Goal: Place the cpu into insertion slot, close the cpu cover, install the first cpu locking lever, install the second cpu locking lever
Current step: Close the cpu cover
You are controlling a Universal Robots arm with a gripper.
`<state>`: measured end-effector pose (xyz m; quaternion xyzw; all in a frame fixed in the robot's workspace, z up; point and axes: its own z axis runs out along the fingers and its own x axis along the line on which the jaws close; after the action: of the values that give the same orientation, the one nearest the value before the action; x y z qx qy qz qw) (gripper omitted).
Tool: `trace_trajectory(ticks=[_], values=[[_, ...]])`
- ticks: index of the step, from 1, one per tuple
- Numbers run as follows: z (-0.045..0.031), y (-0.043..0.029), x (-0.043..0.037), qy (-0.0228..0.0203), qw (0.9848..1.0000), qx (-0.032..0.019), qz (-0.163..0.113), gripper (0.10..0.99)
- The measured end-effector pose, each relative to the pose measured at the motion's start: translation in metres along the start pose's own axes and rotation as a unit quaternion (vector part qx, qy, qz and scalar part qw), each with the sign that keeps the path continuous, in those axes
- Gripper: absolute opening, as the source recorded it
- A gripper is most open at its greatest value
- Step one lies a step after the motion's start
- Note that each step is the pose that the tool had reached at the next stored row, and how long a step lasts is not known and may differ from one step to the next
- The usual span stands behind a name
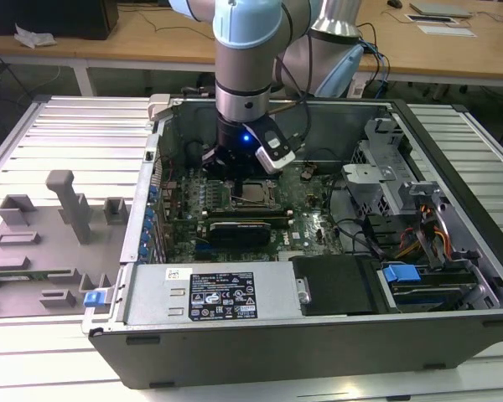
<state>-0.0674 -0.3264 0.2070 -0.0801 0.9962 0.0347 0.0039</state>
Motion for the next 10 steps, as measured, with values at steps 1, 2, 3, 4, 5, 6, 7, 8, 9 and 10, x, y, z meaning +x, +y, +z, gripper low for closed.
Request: trace_trajectory(ticks=[1,2,3,4,5,6,7,8,9,10], values=[[0.0008,-0.0001,0.0000,0.0004,1.0000,-0.0001,0.000,0.106],[0.0014,-0.0001,0.0000,0.0008,1.0000,0.0000,0.000,0.106],[0.0016,-0.0002,-0.0002,0.0010,1.0000,0.0000,0.000,0.106],[0.0016,-0.0003,-0.0004,0.0010,1.0000,0.0000,0.000,0.106],[0.0018,-0.0003,-0.0009,0.0009,1.0000,-0.0002,0.000,0.106],[0.0018,-0.0004,-0.0015,0.0009,1.0000,-0.0002,0.000,0.106],[0.0018,-0.0005,-0.0025,0.0010,1.0000,-0.0002,0.000,0.106],[0.0017,-0.0007,-0.0034,0.0010,1.0000,-0.0001,0.000,0.106],[0.0017,-0.0009,-0.0042,0.0009,1.0000,-0.0001,0.000,0.106],[0.0013,-0.0007,-0.0043,0.0008,1.0000,-0.0001,0.000,0.106]])
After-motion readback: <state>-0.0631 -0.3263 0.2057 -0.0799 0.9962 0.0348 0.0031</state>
